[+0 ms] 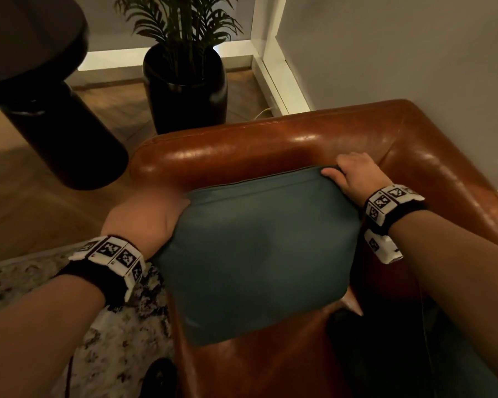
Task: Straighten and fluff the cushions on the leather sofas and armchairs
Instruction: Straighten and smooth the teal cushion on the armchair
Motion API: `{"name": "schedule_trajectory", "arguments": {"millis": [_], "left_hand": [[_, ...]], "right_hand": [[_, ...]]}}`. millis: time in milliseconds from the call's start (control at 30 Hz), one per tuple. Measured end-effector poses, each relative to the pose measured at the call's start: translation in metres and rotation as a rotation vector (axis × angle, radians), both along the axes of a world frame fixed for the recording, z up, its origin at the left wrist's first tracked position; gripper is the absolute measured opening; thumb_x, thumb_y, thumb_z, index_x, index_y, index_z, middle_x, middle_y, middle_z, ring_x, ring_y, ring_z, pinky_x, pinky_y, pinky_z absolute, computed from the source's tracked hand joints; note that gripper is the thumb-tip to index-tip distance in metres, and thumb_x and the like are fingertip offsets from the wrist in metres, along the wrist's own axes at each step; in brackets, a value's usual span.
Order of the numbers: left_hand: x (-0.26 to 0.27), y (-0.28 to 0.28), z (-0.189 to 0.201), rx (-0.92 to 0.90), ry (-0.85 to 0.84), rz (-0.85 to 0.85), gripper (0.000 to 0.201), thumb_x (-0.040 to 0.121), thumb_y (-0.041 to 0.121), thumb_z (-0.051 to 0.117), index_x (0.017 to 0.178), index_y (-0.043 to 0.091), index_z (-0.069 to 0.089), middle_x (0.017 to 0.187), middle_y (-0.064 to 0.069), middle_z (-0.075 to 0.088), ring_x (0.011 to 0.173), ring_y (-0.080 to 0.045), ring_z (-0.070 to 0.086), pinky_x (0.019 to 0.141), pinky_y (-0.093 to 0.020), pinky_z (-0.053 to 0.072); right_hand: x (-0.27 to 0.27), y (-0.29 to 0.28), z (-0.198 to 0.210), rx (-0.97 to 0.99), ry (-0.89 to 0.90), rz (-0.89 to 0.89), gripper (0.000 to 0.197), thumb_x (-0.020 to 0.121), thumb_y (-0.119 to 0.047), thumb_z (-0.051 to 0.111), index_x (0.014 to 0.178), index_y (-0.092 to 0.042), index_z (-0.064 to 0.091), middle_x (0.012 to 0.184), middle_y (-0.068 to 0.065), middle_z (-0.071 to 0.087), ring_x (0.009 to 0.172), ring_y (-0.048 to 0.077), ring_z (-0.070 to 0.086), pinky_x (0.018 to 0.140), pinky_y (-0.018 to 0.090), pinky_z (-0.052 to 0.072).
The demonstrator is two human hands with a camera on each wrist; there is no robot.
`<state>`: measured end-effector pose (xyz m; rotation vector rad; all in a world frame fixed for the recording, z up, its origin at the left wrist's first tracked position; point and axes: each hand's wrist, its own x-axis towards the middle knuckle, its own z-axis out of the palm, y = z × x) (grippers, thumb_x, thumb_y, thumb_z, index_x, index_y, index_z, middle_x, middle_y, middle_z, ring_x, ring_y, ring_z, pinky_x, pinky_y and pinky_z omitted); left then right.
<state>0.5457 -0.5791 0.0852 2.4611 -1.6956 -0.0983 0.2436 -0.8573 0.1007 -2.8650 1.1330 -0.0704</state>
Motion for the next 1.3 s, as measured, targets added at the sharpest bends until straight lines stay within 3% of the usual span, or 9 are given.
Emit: {"name": "schedule_trajectory", "arguments": {"millis": [133, 267, 433, 567, 667, 867, 1100, 1233, 1300], "left_hand": [[0.02, 0.022, -0.009, -0.101, 0.392, 0.106, 0.046, 0.095, 0.054, 0.024, 0.101, 0.023, 0.057, 0.097, 0.001, 0.058, 0.094, -0.022, 0.055, 0.082, -0.035, 0.042], [0.01, 0.066, -0.022, -0.189, 0.653, 0.34, 0.043, 0.102, 0.04, 0.027, 0.142, 0.03, 0.04, 0.132, 0.001, 0.053, 0.122, -0.022, 0.051, 0.105, -0.039, 0.039], [-0.013, 0.062, -0.058, -0.215, 0.862, 0.59, 0.033, 0.099, 0.039, 0.044, 0.125, 0.023, 0.056, 0.123, 0.0, 0.063, 0.112, -0.024, 0.059, 0.102, -0.047, 0.044], [-0.012, 0.046, -0.061, -0.383, 0.886, 0.789, 0.01, 0.096, 0.019, 0.053, 0.102, 0.013, 0.058, 0.1, -0.008, 0.064, 0.097, -0.028, 0.06, 0.098, -0.045, 0.047], [-0.014, 0.042, -0.056, -0.446, 0.874, 0.822, 0.016, 0.097, 0.016, 0.05, 0.111, 0.012, 0.059, 0.103, -0.007, 0.061, 0.101, -0.026, 0.058, 0.097, -0.04, 0.045], [-0.052, 0.045, -0.061, -0.404, 1.089, 0.82, 0.047, 0.101, 0.046, 0.034, 0.141, 0.024, 0.045, 0.146, -0.001, 0.046, 0.136, -0.025, 0.041, 0.115, -0.041, 0.027], [-0.049, 0.043, -0.069, -0.521, 1.093, 0.981, 0.043, 0.101, 0.037, 0.043, 0.135, 0.014, 0.054, 0.127, 0.003, 0.057, 0.123, -0.018, 0.05, 0.109, -0.036, 0.035], [-0.073, 0.053, -0.085, -0.409, 1.224, 1.094, 0.077, 0.09, 0.066, 0.03, 0.145, 0.014, 0.041, 0.146, -0.004, 0.045, 0.136, -0.028, 0.04, 0.113, -0.039, 0.029], [-0.091, 0.052, -0.086, -0.373, 1.301, 1.177, 0.067, 0.098, 0.057, 0.028, 0.146, 0.011, 0.038, 0.141, -0.001, 0.044, 0.136, -0.029, 0.039, 0.107, -0.033, 0.03]], "right_hand": [[-0.025, 0.007, -0.008, 0.091, -0.232, -0.188, 0.042, 0.098, -0.045, 0.034, 0.099, -0.013, 0.06, 0.1, 0.009, 0.06, 0.097, 0.028, 0.051, 0.091, 0.038, 0.036], [-0.048, 0.032, -0.009, 0.47, -0.614, -0.774, 0.04, 0.105, -0.033, 0.035, 0.141, -0.02, 0.046, 0.144, 0.006, 0.05, 0.129, 0.024, 0.046, 0.102, 0.026, 0.031], [-0.037, 0.039, -0.025, 0.578, -0.708, -0.824, 0.023, 0.1, -0.031, 0.049, 0.103, -0.021, 0.07, 0.108, 0.003, 0.069, 0.098, 0.019, 0.061, 0.084, 0.029, 0.043], [-0.044, 0.024, -0.029, 0.39, -0.656, -0.919, 0.029, 0.099, -0.035, 0.051, 0.11, -0.018, 0.071, 0.107, 0.004, 0.07, 0.1, 0.024, 0.063, 0.085, 0.031, 0.046], [-0.05, 0.021, -0.028, 0.375, -0.647, -0.93, 0.03, 0.098, -0.037, 0.051, 0.111, -0.019, 0.071, 0.109, 0.007, 0.071, 0.102, 0.028, 0.064, 0.089, 0.035, 0.049], [-0.037, 0.042, -0.032, 0.65, -0.782, -0.952, 0.044, 0.103, -0.043, 0.038, 0.126, -0.015, 0.062, 0.126, 0.006, 0.062, 0.115, 0.025, 0.056, 0.103, 0.039, 0.041], [-0.044, 0.042, -0.029, 0.49, -0.844, -0.982, 0.043, 0.102, -0.041, 0.04, 0.086, -0.01, 0.064, 0.079, 0.007, 0.06, 0.074, 0.018, 0.051, 0.075, 0.031, 0.037], [-0.053, 0.06, -0.046, 0.877, -1.06, -1.25, 0.044, 0.097, -0.051, 0.046, 0.12, -0.02, 0.065, 0.116, 0.001, 0.064, 0.11, 0.024, 0.058, 0.104, 0.042, 0.041], [-0.054, 0.075, -0.062, 0.932, -0.983, -1.224, 0.045, 0.094, -0.047, 0.053, 0.128, -0.019, 0.061, 0.119, 0.001, 0.062, 0.117, 0.029, 0.058, 0.105, 0.047, 0.043]]}}
